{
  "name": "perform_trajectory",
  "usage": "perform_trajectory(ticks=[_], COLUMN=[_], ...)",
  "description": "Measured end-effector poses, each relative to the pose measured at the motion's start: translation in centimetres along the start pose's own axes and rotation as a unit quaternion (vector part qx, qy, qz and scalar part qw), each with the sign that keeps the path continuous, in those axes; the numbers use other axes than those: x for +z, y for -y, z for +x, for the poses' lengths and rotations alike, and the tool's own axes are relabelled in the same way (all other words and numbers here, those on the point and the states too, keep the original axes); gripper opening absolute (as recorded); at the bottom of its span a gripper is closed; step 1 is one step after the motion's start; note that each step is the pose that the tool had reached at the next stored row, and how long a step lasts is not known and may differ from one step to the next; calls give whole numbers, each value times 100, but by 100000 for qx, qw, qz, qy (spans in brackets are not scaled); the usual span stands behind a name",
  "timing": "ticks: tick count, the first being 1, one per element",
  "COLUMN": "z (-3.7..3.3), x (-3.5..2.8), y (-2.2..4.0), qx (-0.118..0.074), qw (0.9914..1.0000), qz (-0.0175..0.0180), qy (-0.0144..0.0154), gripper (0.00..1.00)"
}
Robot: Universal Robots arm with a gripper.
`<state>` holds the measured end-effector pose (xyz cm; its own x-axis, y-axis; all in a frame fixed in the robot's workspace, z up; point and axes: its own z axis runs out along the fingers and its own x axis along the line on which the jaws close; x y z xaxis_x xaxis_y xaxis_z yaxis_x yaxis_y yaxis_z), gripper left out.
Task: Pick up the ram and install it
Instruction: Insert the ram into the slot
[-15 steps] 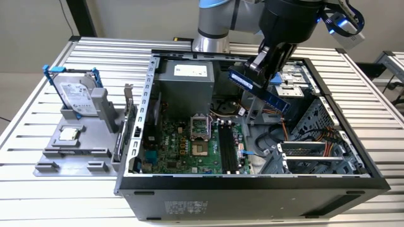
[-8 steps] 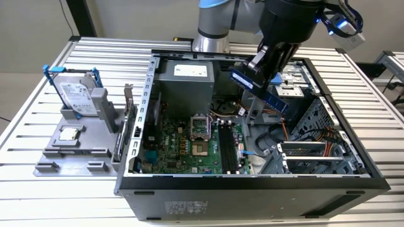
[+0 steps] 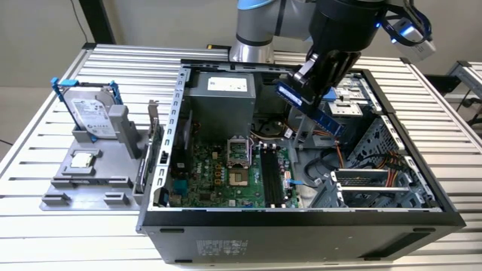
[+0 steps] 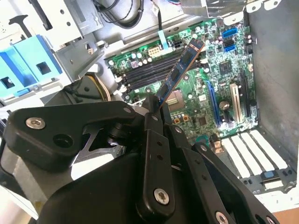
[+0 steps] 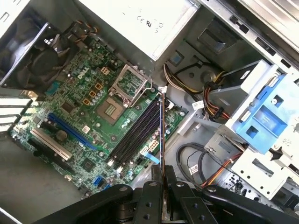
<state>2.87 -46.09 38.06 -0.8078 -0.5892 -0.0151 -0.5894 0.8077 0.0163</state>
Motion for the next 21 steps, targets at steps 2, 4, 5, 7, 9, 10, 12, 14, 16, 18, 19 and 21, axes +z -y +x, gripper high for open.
perform_trajectory(ticks=[2, 4, 5, 7, 9, 10, 12, 14, 16, 18, 19, 21], z=[0, 0, 0, 0, 0, 0, 0, 0, 0, 0, 0, 0], x=[0, 0, 0, 0, -1, -1, 0, 0, 0, 0, 0, 0], y=[0, 0, 0, 0, 0, 0, 0, 0, 0, 0, 0, 0], qx=[669, 1313, 1634, 2268, 2870, 3175, 3774, 4390, 4980, 5586, 5881, 6445], qw=[99998, 99991, 99987, 99974, 99959, 99950, 99929, 99904, 99876, 99844, 99827, 99792], qz=[11, 21, 25, 36, 49, 51, 60, 67, 73, 80, 83, 88], qy=[12, 23, 24, 36, 39, 46, 55, 65, 74, 80, 85, 93], gripper=[0, 0, 0, 0, 0, 0, 0, 0, 0, 0, 0, 0])
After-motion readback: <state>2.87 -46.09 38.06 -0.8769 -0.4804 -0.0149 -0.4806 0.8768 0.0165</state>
